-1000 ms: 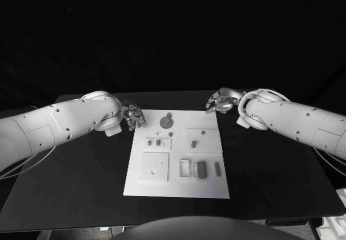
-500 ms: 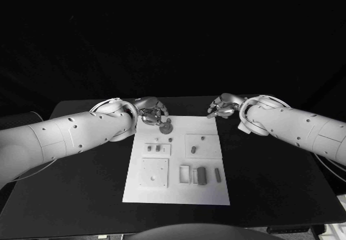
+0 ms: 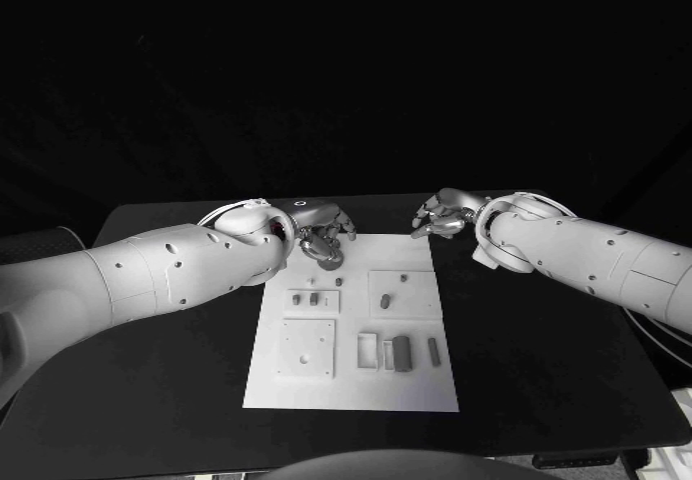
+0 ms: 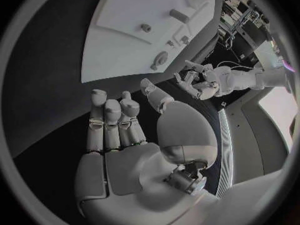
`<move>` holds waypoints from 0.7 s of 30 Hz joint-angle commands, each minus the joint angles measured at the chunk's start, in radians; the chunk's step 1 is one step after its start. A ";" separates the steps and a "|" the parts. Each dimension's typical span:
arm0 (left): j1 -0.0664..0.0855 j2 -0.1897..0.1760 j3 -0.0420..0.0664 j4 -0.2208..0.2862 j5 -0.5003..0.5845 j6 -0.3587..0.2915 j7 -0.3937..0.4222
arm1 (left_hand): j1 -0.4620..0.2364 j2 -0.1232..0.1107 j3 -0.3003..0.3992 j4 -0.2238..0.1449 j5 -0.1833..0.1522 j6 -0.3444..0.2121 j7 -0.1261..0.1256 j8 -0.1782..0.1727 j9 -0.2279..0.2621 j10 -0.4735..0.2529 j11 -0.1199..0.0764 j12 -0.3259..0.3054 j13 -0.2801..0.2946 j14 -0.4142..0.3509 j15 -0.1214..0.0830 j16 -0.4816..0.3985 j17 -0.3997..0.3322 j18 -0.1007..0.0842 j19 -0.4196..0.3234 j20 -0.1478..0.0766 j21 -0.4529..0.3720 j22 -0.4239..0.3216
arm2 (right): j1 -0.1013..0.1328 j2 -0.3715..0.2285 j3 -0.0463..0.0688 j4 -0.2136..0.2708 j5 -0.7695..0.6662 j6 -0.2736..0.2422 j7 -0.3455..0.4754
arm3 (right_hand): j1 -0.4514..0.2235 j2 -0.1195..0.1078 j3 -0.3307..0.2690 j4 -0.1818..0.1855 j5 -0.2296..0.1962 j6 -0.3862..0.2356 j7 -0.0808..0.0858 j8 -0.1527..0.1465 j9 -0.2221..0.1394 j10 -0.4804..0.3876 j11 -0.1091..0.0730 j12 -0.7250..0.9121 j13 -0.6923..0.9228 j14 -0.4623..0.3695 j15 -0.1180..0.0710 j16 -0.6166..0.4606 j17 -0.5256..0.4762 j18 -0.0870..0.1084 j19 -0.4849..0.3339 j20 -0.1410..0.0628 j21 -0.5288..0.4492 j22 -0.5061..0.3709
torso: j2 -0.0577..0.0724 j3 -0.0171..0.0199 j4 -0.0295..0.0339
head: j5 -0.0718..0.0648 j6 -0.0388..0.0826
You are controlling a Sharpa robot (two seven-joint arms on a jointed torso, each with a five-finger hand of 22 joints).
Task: Assemble the parts on the task board
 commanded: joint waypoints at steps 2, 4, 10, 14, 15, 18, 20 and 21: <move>-0.009 0.021 0.000 -0.027 -0.079 0.082 0.000 | -0.024 0.004 -0.009 0.022 -0.002 0.041 0.016 0.020 0.011 0.030 0.025 0.074 0.067 0.040 -0.002 0.006 0.028 0.123 0.020 0.006 0.014 0.018 | 0.000 0.000 0.000 0.000 -0.001 0.001 0.010 | -0.007 -0.001 0.002 0.005 0.002 -0.003 0.004 -0.005 0.001 -0.006 0.003 0.003 -0.001 0.001 -0.007 -0.002 -0.001 0.013 0.008 -0.003 -0.004 0.013 | 0.001 0.0005 -0.0004 | -0.004 -0.003; -0.013 0.029 0.000 -0.038 -0.093 0.089 -0.001 | -0.025 0.008 -0.009 0.028 0.000 0.046 0.015 0.024 0.013 0.067 0.024 0.097 0.099 0.022 -0.003 -0.009 -0.021 0.127 0.027 0.008 0.017 0.017 | 0.000 0.001 0.000 0.001 -0.001 0.001 0.011 | -0.007 -0.001 0.002 0.005 0.002 -0.003 0.004 -0.005 0.001 -0.006 0.003 0.003 -0.001 0.001 -0.007 -0.002 -0.001 0.013 0.008 -0.003 -0.004 0.013 | 0.001 0.0003 -0.0009 | -0.005 -0.005; -0.026 0.041 0.000 -0.069 -0.127 0.121 -0.003 | -0.021 0.012 -0.005 0.031 0.003 0.047 0.012 0.026 0.013 0.091 0.021 0.108 0.117 0.027 -0.005 -0.013 -0.026 0.130 0.031 0.008 0.019 0.016 | 0.000 -0.002 0.000 0.003 -0.001 -0.001 0.010 | -0.007 -0.001 0.002 0.005 0.002 -0.004 0.004 -0.006 0.001 -0.005 0.003 0.003 -0.001 0.001 -0.007 -0.002 -0.001 0.013 0.008 -0.003 -0.004 0.013 | 0.002 0.0005 -0.0008 | -0.006 -0.011; -0.033 0.039 0.000 -0.080 -0.127 0.118 0.005 | -0.021 0.009 -0.006 0.031 0.003 0.048 0.011 0.027 0.012 0.092 0.020 0.108 0.116 0.029 -0.006 -0.013 -0.026 0.130 0.031 0.008 0.020 0.016 | 0.000 -0.009 0.000 0.008 -0.001 -0.003 0.008 | -0.007 -0.001 0.002 0.005 0.002 -0.004 0.004 -0.006 0.001 -0.005 0.003 0.003 -0.001 0.001 -0.007 -0.002 -0.001 0.013 0.008 -0.003 -0.004 0.013 | 0.002 0.0003 -0.0008 | -0.008 -0.015; -0.036 0.038 0.000 -0.082 -0.127 0.112 0.007 | -0.023 0.006 -0.007 0.031 0.003 0.048 0.011 0.027 0.012 0.091 0.020 0.107 0.115 0.028 -0.006 -0.014 -0.028 0.130 0.031 0.008 0.020 0.016 | 0.000 -0.012 0.000 0.011 -0.001 -0.004 0.008 | -0.007 -0.001 0.002 0.005 0.002 -0.004 0.004 -0.006 0.001 -0.005 0.003 0.003 -0.001 0.001 -0.007 -0.002 -0.001 0.013 0.008 -0.003 -0.004 0.013 | 0.002 0.0001 0.0000 | -0.009 -0.016; -0.049 0.038 0.000 -0.090 -0.126 0.088 0.015 | -0.025 0.002 -0.008 0.032 0.003 0.046 0.011 0.026 0.011 0.091 0.019 0.106 0.114 0.029 -0.006 -0.015 -0.030 0.131 0.030 0.008 0.020 0.016 | 0.000 -0.012 0.000 0.009 -0.001 -0.005 0.008 | -0.007 -0.001 0.002 0.005 0.002 -0.005 0.004 -0.006 0.001 -0.005 0.003 0.003 -0.001 0.001 -0.007 -0.002 -0.001 0.013 0.008 -0.003 -0.004 0.013 | 0.003 -0.0010 0.0017 | -0.013 -0.018; -0.056 0.041 0.000 -0.097 -0.123 0.071 0.020 | -0.027 0.000 -0.009 0.034 0.004 0.044 0.011 0.025 0.011 0.090 0.020 0.105 0.112 0.029 -0.006 -0.016 -0.031 0.131 0.030 0.008 0.020 0.015 | 0.000 -0.012 0.000 0.008 -0.001 -0.004 0.008 | -0.007 -0.001 0.002 0.005 0.002 -0.005 0.004 -0.007 0.001 -0.005 0.004 0.003 -0.001 0.001 -0.007 -0.002 -0.001 0.013 0.009 -0.003 -0.004 0.013 | 0.003 -0.0017 0.0023 | -0.013 -0.020; -0.058 0.041 0.000 -0.099 -0.116 0.066 0.021 | -0.027 -0.001 -0.009 0.034 0.003 0.043 0.011 0.025 0.010 0.089 0.020 0.104 0.111 0.029 -0.006 -0.017 -0.032 0.131 0.030 0.008 0.020 0.015 | 0.000 -0.013 0.000 0.010 -0.001 -0.004 0.008 | -0.007 -0.001 0.002 0.005 0.002 -0.005 0.004 -0.007 0.001 -0.005 0.004 0.003 -0.001 0.001 -0.007 -0.001 -0.001 0.013 0.009 -0.003 -0.004 0.013 | 0.003 -0.0019 0.0024 | -0.013 -0.020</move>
